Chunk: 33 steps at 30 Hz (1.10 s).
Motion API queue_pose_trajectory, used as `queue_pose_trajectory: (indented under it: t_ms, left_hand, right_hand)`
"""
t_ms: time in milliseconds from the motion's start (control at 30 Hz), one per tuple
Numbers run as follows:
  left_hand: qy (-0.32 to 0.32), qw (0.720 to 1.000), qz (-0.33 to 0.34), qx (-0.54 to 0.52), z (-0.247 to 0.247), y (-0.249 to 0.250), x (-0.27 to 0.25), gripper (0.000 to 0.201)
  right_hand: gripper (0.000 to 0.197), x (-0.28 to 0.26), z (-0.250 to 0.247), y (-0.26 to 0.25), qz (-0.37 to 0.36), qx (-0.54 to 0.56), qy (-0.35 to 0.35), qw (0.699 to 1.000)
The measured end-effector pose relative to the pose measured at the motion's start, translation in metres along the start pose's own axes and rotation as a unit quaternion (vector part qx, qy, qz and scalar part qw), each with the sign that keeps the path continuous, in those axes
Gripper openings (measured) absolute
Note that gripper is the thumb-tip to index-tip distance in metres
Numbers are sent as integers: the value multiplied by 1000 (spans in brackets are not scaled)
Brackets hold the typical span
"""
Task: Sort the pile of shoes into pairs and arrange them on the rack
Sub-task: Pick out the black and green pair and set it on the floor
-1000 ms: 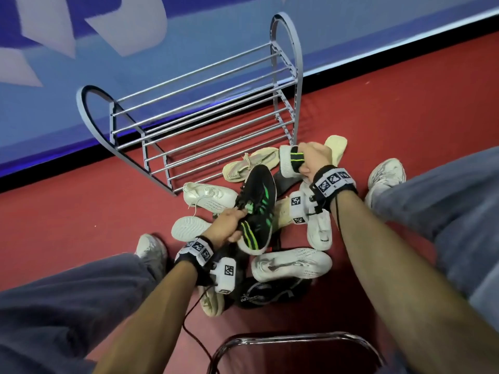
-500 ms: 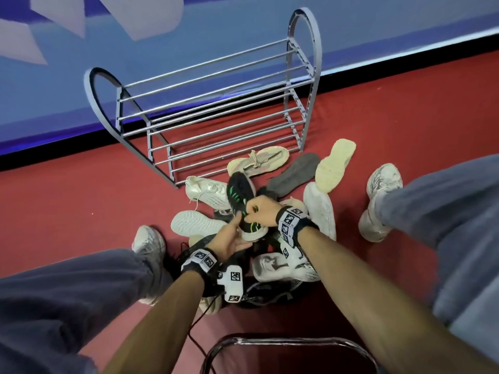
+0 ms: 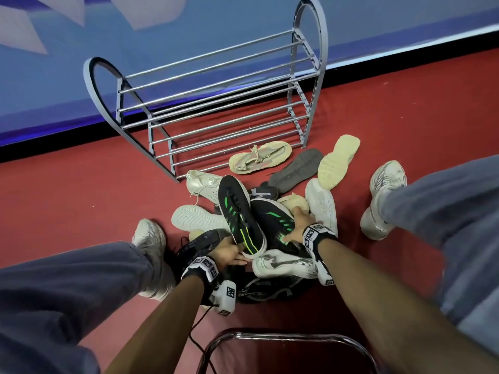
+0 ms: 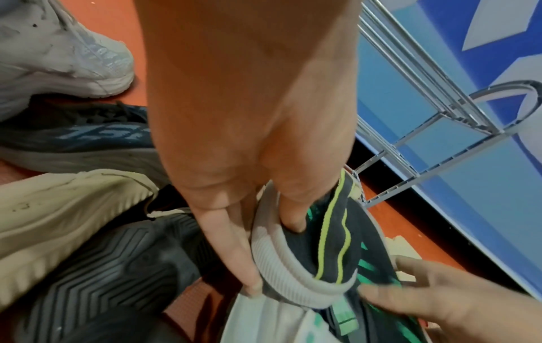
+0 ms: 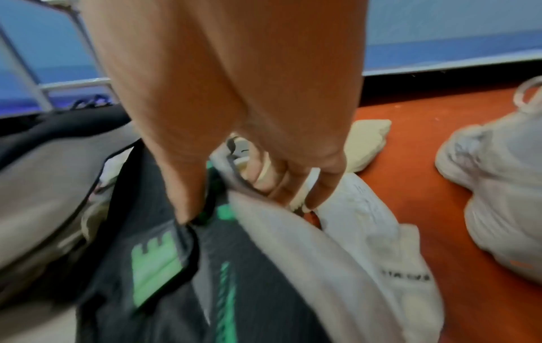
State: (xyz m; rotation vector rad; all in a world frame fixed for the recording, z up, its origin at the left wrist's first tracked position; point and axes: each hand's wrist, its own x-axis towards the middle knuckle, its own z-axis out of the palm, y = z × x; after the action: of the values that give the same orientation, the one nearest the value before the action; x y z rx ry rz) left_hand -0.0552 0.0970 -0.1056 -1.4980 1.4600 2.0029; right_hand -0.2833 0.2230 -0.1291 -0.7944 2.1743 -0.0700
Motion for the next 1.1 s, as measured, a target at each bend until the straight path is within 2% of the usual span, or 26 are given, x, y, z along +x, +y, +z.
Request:
queue_pose_trajectory:
  t_ms: [67, 133, 233, 333, 367, 433, 500, 533, 600, 700, 833, 967, 1100]
  left_hand:
    - [-16, 1000, -12, -3, 0, -7, -1, 19]
    - [-21, 999, -28, -23, 3, -12, -5, 21]
    - [-15, 996, -52, -68, 6, -18, -5, 27]
    - [-7, 996, -72, -43, 6, -19, -3, 30]
    - [-8, 997, -71, -6, 5, -18, -2, 28]
    - [-2, 996, -64, 65, 4, -13, -3, 17]
    - [17, 993, -50, 103, 5, -10, 0, 8]
    - [25, 992, -43, 116, 6, -8, 3, 6]
    - [60, 988, -12, 141, 4, -9, 12, 9]
    - [102, 985, 25, 136, 2, -11, 19, 29]
    - [111, 992, 50, 35, 5, -15, 21, 18]
    - [103, 992, 78, 6, 4, -14, 21, 30]
    - [127, 987, 92, 27, 3, -6, 25, 40]
  right_hand:
    - [69, 8, 4, -1, -12, 50, -2, 999]
    - [44, 9, 10, 2, -31, 119, 42, 991]
    - [31, 11, 14, 13, -3, 220, 162, 962]
    - [24, 6, 1, 17, 40, 363, 218, 905]
    - [24, 6, -2, 16, 46, 393, 224, 891]
    - [30, 11, -4, 12, 47, 409, 206, 888]
    - [34, 15, 0, 0, 24, 415, 136, 899]
    - [41, 18, 4, -6, 15, 410, 94, 907]
    - [68, 15, 8, -19, 10, 364, 40, 931]
    - [91, 12, 15, -22, 8, 297, 53, 953]
    - [80, 25, 31, -3, -31, 324, 81, 942]
    - [80, 37, 31, 11, -69, 389, 61, 917]
    - [81, 38, 34, 12, -80, 367, 52, 925]
